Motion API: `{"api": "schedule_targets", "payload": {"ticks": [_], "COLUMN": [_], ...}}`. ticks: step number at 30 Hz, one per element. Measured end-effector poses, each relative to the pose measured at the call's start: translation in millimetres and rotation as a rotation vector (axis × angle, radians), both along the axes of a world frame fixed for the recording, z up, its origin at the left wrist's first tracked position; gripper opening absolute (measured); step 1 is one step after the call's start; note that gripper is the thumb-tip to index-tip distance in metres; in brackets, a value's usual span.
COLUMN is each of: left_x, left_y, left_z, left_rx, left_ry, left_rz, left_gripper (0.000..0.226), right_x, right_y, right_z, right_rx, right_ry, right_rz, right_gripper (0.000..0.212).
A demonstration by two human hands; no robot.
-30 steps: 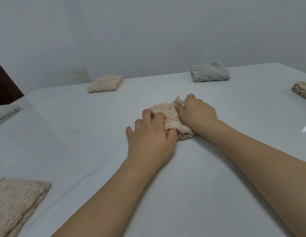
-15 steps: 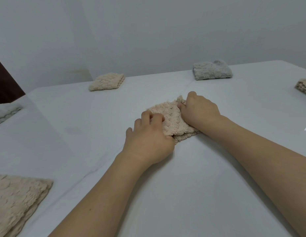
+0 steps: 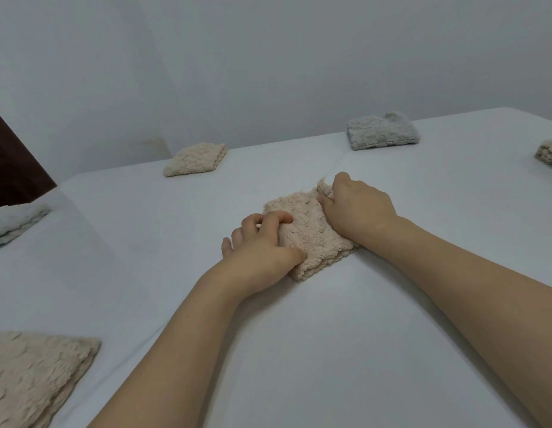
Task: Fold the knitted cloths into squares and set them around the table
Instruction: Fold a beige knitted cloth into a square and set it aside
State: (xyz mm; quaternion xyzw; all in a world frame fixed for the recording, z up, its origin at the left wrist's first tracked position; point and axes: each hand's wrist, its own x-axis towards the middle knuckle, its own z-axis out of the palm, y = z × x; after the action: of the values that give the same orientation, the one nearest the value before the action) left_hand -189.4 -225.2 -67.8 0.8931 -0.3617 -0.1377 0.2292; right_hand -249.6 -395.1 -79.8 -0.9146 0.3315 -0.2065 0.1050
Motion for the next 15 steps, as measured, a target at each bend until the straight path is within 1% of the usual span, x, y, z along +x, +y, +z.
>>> {"api": "schedule_targets", "payload": {"ticks": [3, 6, 9, 11, 15], "left_x": [0.8, 2.1, 7.3, 5.8, 5.9], "left_y": [-0.1, 0.7, 5.1, 6.1, 3.9], "left_z": [0.1, -0.3, -0.1, 0.0, -0.5], "left_rx": [0.019, 0.084, 0.194, 0.252, 0.275], "left_ry": [0.011, 0.004, -0.02, -0.022, -0.012], "left_rz": [-0.034, -0.058, -0.113, -0.134, -0.125], "left_gripper": [0.064, 0.089, 0.093, 0.101, 0.107], "right_x": [-0.5, -0.5, -0.2, 0.2, 0.0], "right_y": [0.3, 1.4, 2.9, 3.4, 1.0], "right_z": [1.5, 3.8, 3.5, 2.6, -0.5], "right_rx": [0.001, 0.009, 0.019, 0.024, 0.02], "right_ry": [0.01, 0.03, 0.021, 0.006, -0.009], "right_rz": [0.007, -0.002, -0.025, -0.036, -0.05], "right_gripper": [0.031, 0.033, 0.029, 0.028, 0.039]}}
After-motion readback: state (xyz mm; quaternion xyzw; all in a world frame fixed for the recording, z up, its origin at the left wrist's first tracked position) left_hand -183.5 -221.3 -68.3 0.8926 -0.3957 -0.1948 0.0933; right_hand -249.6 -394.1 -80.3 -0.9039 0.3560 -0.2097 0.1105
